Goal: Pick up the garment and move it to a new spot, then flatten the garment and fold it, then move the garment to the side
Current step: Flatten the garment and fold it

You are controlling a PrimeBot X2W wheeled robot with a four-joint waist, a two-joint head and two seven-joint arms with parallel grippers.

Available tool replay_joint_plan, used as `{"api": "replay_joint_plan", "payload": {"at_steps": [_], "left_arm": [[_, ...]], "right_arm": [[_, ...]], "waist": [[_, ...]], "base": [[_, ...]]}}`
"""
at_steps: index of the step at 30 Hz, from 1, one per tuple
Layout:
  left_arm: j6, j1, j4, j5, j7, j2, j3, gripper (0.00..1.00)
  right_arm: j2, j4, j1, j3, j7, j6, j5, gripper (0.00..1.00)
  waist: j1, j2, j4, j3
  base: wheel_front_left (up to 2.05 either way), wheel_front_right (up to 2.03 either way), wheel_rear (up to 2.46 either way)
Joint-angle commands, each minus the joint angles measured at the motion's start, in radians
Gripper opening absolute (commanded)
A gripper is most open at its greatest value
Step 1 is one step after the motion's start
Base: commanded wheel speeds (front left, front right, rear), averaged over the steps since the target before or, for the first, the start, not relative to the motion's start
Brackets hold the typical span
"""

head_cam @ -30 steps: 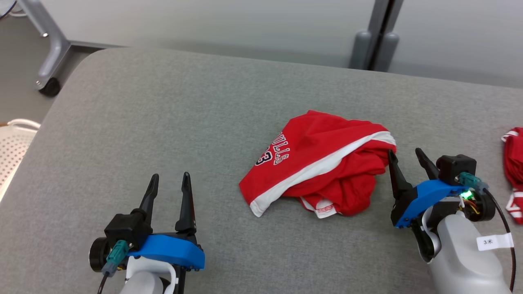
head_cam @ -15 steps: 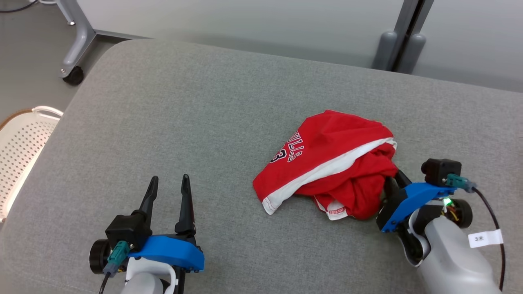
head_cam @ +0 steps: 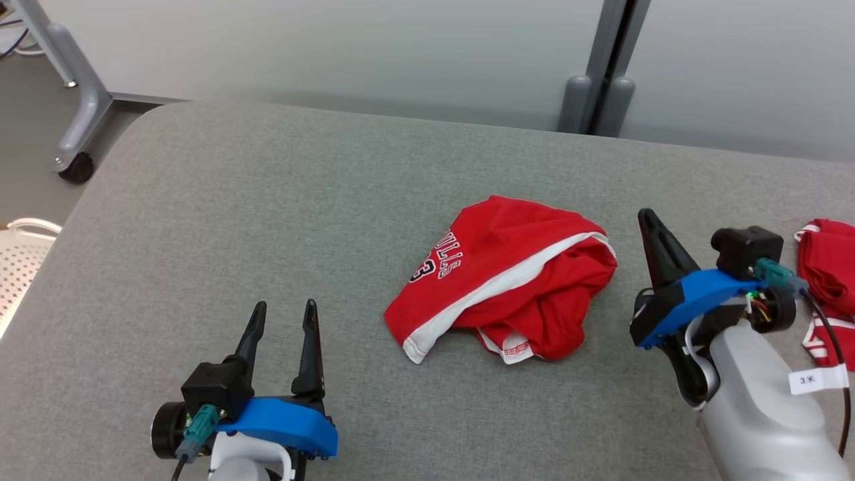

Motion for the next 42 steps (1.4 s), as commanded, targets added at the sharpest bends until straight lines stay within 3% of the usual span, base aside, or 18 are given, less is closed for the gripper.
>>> {"api": "replay_joint_plan", "payload": {"at_steps": [1,5,7,8,13,19,29,30,31,32,34,35,42], "left_arm": [[0.001,-0.002,-0.003,0.000,-0.001,0.007,0.003,1.00],[0.003,-0.006,-0.011,-0.002,0.000,0.010,0.000,1.00],[0.003,-0.010,-0.013,-0.003,0.000,0.009,-0.003,1.00],[0.002,-0.012,-0.013,-0.003,0.001,0.009,-0.004,1.00],[0.003,-0.023,-0.011,-0.005,0.000,0.009,-0.006,1.00],[0.005,-0.035,-0.010,-0.006,-0.002,0.008,-0.007,1.00],[0.002,-0.049,-0.001,-0.010,-0.004,-0.005,-0.006,1.00],[0.002,-0.051,0.000,-0.011,-0.004,-0.006,-0.005,1.00],[0.002,-0.053,0.001,-0.011,-0.005,-0.008,-0.004,1.00],[0.002,-0.054,0.002,-0.011,-0.005,-0.009,-0.003,1.00],[0.003,-0.054,0.004,-0.012,-0.005,-0.011,0.000,1.00],[0.004,-0.053,0.004,-0.012,-0.005,-0.011,0.003,1.00],[0.007,-0.039,0.003,-0.008,-0.006,-0.008,0.011,1.00]], "right_arm": [[-0.012,-0.001,0.023,-0.004,0.001,0.000,-0.007,0.00],[-0.009,0.026,0.055,-0.019,0.032,0.000,-0.016,0.00],[-0.002,0.044,0.067,-0.020,0.050,0.000,-0.019,0.45],[0.001,0.052,0.069,-0.021,0.056,0.000,-0.018,1.00],[0.036,0.068,0.066,-0.024,0.093,0.000,0.059,1.00],[0.033,0.080,0.029,0.000,0.169,0.000,0.141,1.00],[0.023,0.243,-0.109,0.021,0.271,0.000,0.063,1.00],[0.023,0.259,-0.121,0.023,0.270,0.000,0.047,0.91],[0.025,0.272,-0.133,0.024,0.263,0.000,0.031,0.49],[0.027,0.284,-0.143,0.026,0.254,0.000,0.016,0.39],[0.028,0.301,-0.163,0.026,0.231,0.000,-0.008,0.04],[0.031,0.308,-0.171,0.023,0.220,0.000,-0.017,0.00],[0.030,0.315,-0.201,0.010,0.139,0.000,-0.048,0.00]], "waist": [[0.0001,0.0001,-0.007,-0.002],[0.0001,0.0001,-0.012,0.010],[0.0001,0.0001,-0.010,0.018],[0.0001,0.0001,-0.007,0.023],[0.0001,0.0001,0.008,0.042],[0.0001,0.0001,0.031,0.060],[0.0001,0.0001,0.064,0.083],[0.0001,0.0001,0.066,0.085],[0.0001,0.0001,0.067,0.087],[0.0001,0.0001,0.068,0.087],[0.0001,0.0001,0.068,0.088],[0.0001,0.0001,0.066,0.087],[0.0001,0.0001,0.037,0.072]], "base": [[0.00,0.00,0.00],[0.00,0.00,0.00],[0.00,0.00,0.00],[0.00,0.00,0.00],[0.00,0.00,0.00],[0.00,0.00,0.00],[0.00,0.00,0.00],[0.00,0.00,0.00],[0.00,0.00,0.00],[0.00,0.00,0.00],[0.00,0.00,0.00],[0.00,0.00,0.00],[0.00,0.00,0.00]]}}
